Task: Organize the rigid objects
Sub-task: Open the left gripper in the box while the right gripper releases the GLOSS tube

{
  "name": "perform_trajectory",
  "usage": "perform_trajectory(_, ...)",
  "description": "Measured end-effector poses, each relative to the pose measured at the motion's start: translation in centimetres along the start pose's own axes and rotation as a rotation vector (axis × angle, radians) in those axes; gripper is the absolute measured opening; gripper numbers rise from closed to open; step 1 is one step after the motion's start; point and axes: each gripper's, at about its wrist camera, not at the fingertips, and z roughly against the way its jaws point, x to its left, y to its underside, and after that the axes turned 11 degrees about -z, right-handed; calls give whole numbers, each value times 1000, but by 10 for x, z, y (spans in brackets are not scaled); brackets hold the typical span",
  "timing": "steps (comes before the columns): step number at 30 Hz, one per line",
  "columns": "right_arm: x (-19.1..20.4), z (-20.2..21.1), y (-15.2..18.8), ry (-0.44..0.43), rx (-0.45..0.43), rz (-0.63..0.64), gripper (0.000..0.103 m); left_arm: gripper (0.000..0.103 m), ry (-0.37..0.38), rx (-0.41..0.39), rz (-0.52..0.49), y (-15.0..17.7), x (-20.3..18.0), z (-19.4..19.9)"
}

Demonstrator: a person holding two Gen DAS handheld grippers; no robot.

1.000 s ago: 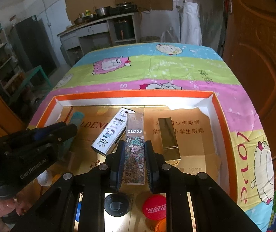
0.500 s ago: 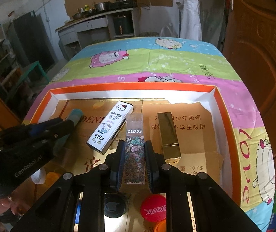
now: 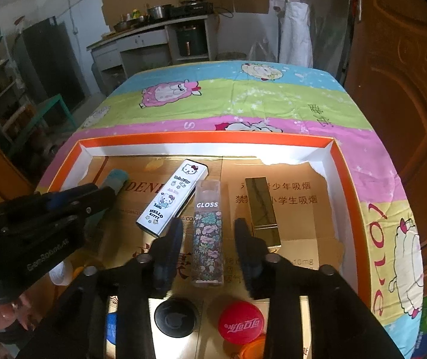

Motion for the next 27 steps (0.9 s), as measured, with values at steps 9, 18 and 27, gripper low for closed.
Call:
perform_trajectory(9, -1, 10, -1, 4, -13, -9, 40, 23, -6, -16, 3, 2, 0, 9)
perform_trajectory(18, 0, 32, 6, 1, -21, -22, 40, 23, -11, -53, 5, 5, -8, 36)
perform_trajectory(27, -2, 59, 19, 12, -47, -30, 40, 23, -15, -81, 4, 13, -19, 64)
